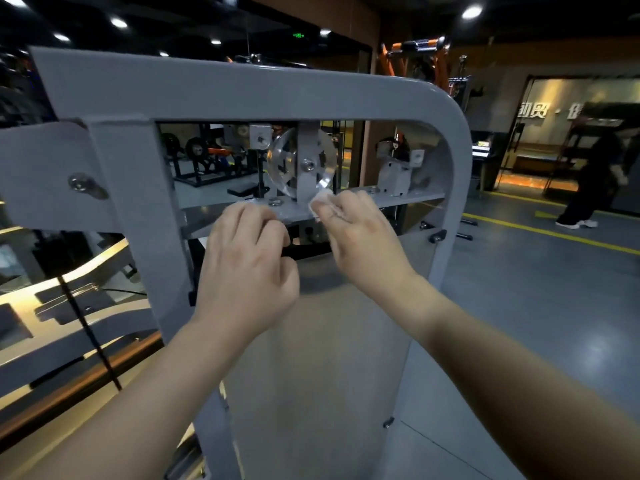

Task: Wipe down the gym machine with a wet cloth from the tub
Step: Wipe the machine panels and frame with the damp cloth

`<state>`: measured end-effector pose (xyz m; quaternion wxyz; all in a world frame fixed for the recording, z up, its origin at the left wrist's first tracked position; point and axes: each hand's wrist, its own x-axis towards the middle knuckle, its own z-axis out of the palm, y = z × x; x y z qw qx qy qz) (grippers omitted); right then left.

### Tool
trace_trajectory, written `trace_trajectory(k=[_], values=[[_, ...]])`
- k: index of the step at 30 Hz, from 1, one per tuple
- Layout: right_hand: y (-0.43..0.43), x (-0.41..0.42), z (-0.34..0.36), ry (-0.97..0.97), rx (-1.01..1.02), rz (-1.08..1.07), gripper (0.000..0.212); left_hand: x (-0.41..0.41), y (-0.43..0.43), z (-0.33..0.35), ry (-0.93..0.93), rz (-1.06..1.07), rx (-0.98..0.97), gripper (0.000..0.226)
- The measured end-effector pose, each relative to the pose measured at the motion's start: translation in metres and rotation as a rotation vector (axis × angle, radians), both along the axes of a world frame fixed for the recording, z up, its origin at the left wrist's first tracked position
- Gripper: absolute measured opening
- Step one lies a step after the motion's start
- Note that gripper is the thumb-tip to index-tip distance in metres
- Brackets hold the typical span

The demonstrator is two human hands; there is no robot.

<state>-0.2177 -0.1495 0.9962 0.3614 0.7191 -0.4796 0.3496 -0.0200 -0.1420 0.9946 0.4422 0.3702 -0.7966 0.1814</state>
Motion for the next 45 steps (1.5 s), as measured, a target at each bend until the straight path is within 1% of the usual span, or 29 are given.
trace_trajectory(k=[3,5,8,10,12,14,16,18,20,21,22,23,24,26,27,29,31,33,34,37,40,42,45], values=[[0.001,-0.051,-0.006,-0.093,-0.005,-0.166,0.043,-0.003,-0.003,-0.001,-0.020,0.036,0.039,0.017],[0.002,-0.070,-0.006,-0.140,0.000,-0.226,0.038,-0.001,-0.006,-0.003,-0.031,0.063,0.049,0.017],[-0.002,-0.049,-0.003,-0.195,-0.034,-0.174,0.034,0.000,-0.006,-0.005,-0.030,0.084,0.052,0.017],[-0.002,-0.026,-0.006,-0.157,-0.012,-0.093,0.035,-0.002,-0.004,-0.003,-0.017,0.091,0.062,0.017],[0.000,-0.030,-0.008,-0.097,0.030,-0.063,0.036,-0.007,-0.002,-0.002,-0.017,0.101,0.075,0.017],[0.002,-0.056,-0.008,-0.101,0.044,-0.132,0.040,-0.010,-0.002,-0.001,-0.024,0.108,0.083,0.017],[0.006,-0.078,-0.007,-0.169,0.029,-0.241,0.043,-0.011,-0.002,0.001,-0.019,0.119,0.093,0.019],[0.008,-0.076,-0.005,-0.219,0.029,-0.266,0.044,-0.014,0.000,0.001,-0.004,0.116,0.105,0.021],[0.011,-0.064,-0.004,-0.213,0.065,-0.195,0.041,-0.020,0.003,0.000,0.016,0.061,0.106,0.024],[0.014,-0.059,-0.004,-0.214,0.108,-0.121,0.040,-0.023,0.005,-0.001,0.030,0.018,0.103,0.025],[0.021,-0.055,-0.002,-0.257,0.167,-0.024,0.039,-0.027,0.008,-0.002,0.045,-0.028,0.099,0.025],[0.030,-0.054,0.002,-0.356,0.235,0.077,0.037,-0.030,0.010,-0.004,0.065,-0.080,0.102,0.023],[0.040,-0.055,0.007,-0.499,0.300,0.166,0.035,-0.035,0.012,-0.005,0.092,-0.135,0.126,0.020],[0.061,-0.058,0.013,-0.772,0.462,0.299,0.032,-0.045,0.019,-0.004,0.190,-0.215,0.258,0.011],[0.068,-0.060,0.013,-0.865,0.543,0.354,0.031,-0.050,0.023,-0.001,0.257,-0.231,0.357,0.009],[0.078,-0.067,0.007,-1.011,0.655,0.466,0.030,-0.062,0.029,0.002,0.387,-0.243,0.618,0.012],[0.082,-0.073,-0.002,-1.143,0.681,0.534,0.028,-0.076,0.031,0.003,0.508,-0.330,0.880,0.016],[0.084,-0.080,-0.011,-1.208,0.668,0.532,0.022,-0.090,0.032,0.000,0.619,-0.467,1.082,0.016],[0.085,-0.082,-0.015,-1.215,0.666,0.523,0.019,-0.097,0.033,-0.002,0.639,-0.509,1.131,0.015],[0.086,-0.089,-0.019,-1.230,0.665,0.467,0.016,-0.112,0.032,-0.008,0.689,-0.569,1.145,0.010],[0.084,-0.102,-0.020,-1.337,0.656,0.400,0.017,-0.118,0.025,-0.014,0.734,-0.565,1.146,0.022],[0.081,-0.114,-0.021,-1.432,0.698,0.367,0.016,-0.122,0.022,-0.015,0.748,-0.544,1.159,0.022],[0.077,-0.123,-0.024,-1.449,0.797,0.307,0.015,-0.128,0.024,-0.012,0.762,-0.539,1.201,0.023]])
